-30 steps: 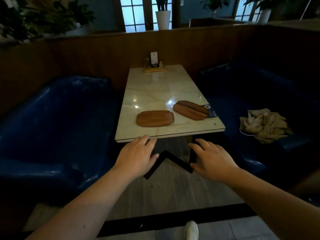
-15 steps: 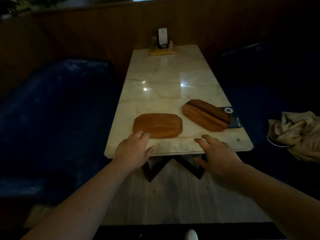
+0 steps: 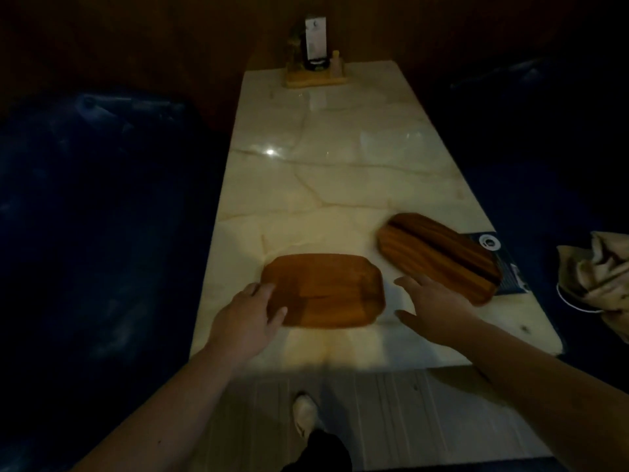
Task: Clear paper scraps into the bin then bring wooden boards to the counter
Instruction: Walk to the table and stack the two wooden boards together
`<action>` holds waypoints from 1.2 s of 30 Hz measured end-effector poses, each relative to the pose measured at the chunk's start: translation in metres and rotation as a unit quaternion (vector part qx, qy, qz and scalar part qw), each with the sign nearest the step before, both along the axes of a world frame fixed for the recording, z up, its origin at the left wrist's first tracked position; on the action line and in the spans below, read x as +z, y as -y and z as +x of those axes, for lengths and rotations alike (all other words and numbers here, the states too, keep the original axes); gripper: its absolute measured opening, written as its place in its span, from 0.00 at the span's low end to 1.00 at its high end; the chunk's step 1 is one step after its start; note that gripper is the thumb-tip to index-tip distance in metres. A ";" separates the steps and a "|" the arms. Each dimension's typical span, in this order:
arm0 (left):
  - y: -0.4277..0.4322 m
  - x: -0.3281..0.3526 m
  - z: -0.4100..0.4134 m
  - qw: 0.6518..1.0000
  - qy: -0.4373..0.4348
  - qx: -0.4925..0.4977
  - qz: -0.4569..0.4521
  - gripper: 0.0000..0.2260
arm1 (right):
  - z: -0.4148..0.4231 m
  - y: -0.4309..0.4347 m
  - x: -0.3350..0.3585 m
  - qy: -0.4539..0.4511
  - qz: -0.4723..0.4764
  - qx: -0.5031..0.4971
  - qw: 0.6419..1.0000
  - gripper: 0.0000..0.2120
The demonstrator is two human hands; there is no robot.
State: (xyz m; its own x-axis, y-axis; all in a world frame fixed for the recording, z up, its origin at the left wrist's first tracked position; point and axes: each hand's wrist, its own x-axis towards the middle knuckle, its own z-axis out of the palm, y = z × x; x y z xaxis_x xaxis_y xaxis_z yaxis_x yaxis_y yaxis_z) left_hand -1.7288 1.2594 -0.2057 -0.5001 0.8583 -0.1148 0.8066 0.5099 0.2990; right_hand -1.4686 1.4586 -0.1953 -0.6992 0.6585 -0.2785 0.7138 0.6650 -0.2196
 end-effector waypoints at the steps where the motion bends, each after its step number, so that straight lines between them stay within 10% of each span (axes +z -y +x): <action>1: -0.004 -0.005 -0.006 1.000 0.001 0.002 -0.005 0.26 | -0.003 -0.003 -0.003 0.004 -0.004 -0.010 1.000 0.30; 20: -0.049 -0.081 -0.076 0.930 0.279 0.229 -0.070 0.14 | -0.078 -0.066 -0.088 -0.030 -0.231 -0.217 0.948 0.25; 36: -0.151 -0.039 -0.023 0.922 0.247 0.273 0.120 0.05 | 0.007 -0.130 -0.078 -0.243 -0.404 -0.343 0.812 0.13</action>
State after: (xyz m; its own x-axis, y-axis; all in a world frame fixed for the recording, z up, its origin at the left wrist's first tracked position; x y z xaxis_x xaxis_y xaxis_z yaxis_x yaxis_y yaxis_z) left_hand -1.7513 1.4106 -0.2447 -0.8025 0.5245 -0.2843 0.1840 0.6709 0.7184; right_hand -1.4615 1.5884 -0.2731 -0.4008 0.6788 -0.6153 0.5545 -0.3548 -0.7527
